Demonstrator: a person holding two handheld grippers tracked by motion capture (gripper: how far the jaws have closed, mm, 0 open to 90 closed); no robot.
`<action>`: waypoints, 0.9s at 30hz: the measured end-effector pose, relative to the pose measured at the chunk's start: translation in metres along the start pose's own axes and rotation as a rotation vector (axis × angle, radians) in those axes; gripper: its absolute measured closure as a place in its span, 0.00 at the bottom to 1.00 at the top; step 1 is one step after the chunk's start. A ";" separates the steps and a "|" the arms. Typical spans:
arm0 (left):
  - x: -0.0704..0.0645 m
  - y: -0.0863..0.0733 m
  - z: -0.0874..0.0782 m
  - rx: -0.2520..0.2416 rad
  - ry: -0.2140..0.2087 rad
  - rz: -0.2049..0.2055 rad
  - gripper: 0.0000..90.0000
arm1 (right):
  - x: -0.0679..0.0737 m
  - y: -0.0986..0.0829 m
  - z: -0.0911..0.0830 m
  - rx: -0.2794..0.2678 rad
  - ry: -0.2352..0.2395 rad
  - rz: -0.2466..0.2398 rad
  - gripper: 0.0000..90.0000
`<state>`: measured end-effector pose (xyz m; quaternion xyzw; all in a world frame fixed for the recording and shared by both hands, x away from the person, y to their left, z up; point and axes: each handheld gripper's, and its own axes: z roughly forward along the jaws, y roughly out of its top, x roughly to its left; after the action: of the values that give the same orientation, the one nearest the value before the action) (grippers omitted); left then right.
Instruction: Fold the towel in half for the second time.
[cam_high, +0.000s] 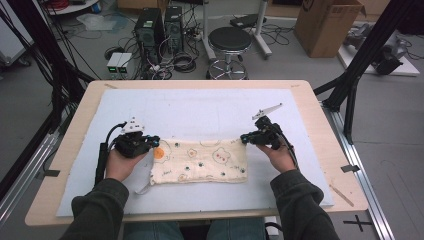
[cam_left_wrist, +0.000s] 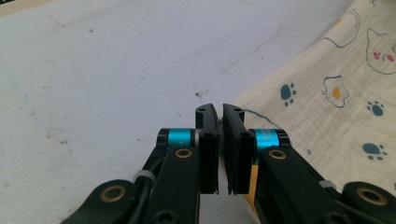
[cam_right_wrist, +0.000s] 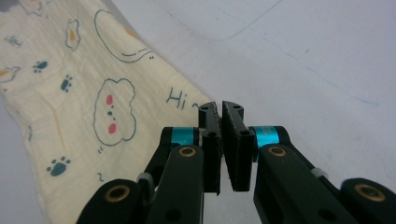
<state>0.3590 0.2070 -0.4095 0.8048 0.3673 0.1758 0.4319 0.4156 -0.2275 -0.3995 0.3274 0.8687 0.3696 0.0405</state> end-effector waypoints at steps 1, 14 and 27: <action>-0.001 0.000 0.000 0.000 -0.004 -0.002 0.94 | 0.000 -0.001 -0.002 -0.012 0.006 -0.003 0.96; -0.011 -0.008 -0.010 -0.018 -0.007 0.048 0.94 | 0.009 -0.010 -0.006 -0.043 0.030 -0.005 0.96; -0.021 -0.015 -0.022 -0.049 -0.012 0.094 0.93 | 0.019 -0.015 -0.018 -0.077 0.052 -0.032 0.96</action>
<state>0.3258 0.2093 -0.4090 0.8112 0.3222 0.2001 0.4451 0.3873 -0.2352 -0.3931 0.3020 0.8597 0.4104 0.0364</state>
